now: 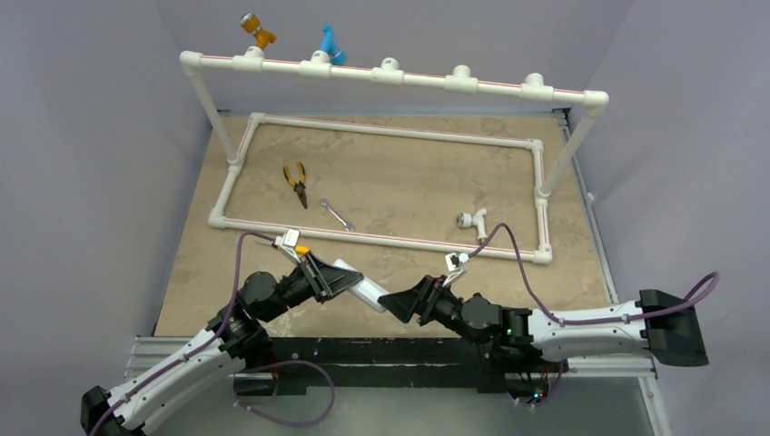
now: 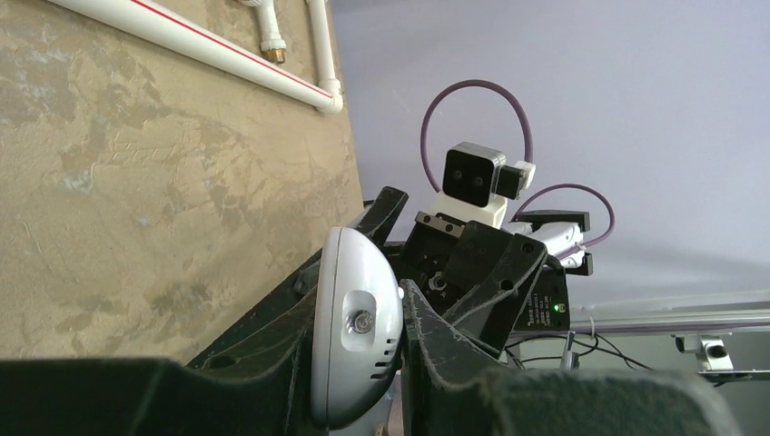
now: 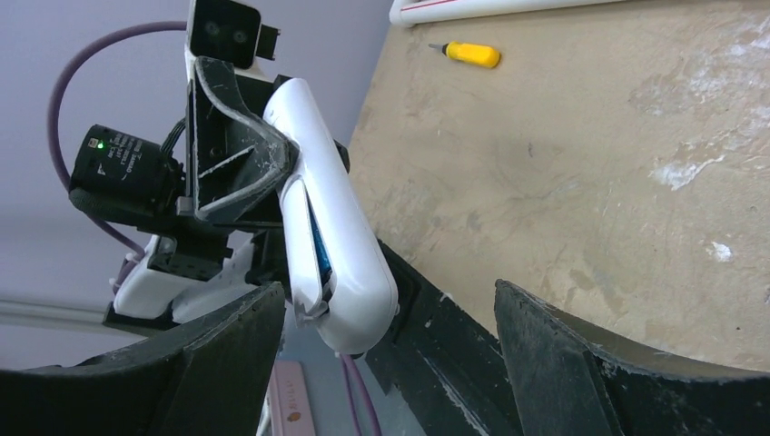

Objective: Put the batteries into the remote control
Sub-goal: Load the battery cover into the remote control.

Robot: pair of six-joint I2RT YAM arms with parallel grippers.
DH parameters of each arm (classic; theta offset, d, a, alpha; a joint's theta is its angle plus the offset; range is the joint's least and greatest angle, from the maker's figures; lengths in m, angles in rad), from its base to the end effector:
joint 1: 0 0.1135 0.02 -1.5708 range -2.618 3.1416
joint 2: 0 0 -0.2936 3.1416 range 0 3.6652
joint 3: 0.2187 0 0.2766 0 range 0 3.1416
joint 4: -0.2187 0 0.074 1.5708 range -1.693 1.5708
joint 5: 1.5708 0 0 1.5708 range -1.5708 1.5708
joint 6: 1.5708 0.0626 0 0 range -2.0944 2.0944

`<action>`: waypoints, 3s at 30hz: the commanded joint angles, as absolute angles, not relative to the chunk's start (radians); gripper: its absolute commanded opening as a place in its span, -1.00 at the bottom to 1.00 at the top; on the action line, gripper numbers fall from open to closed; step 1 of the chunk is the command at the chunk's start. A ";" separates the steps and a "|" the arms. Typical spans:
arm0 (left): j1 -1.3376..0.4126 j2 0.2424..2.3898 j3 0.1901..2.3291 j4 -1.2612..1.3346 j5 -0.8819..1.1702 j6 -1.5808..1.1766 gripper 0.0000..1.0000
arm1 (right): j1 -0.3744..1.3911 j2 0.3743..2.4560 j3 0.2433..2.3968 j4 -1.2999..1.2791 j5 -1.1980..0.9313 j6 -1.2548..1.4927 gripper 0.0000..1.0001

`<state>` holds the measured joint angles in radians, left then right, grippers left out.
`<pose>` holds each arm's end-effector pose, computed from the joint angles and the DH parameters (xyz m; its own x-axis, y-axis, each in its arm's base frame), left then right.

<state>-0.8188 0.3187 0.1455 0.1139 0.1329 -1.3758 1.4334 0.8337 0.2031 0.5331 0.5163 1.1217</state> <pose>0.0987 -0.1176 0.2100 -0.8067 -0.5611 -0.1857 0.1181 0.1549 -0.9808 0.0585 0.1978 0.2076 -0.7212 0.5039 -0.4754 -0.3328 0.3499 0.8757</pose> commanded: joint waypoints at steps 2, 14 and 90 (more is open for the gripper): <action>-0.819 0.311 0.140 0.191 0.128 -1.392 -1.00 | 1.436 0.874 0.247 0.649 0.481 1.121 0.68; -0.818 0.303 0.138 0.184 0.129 -1.390 -1.00 | 1.437 0.890 0.247 0.676 0.470 1.115 0.21; -0.818 0.230 0.130 0.161 0.138 -1.395 -1.00 | 1.435 1.079 0.293 0.966 0.430 1.054 -0.11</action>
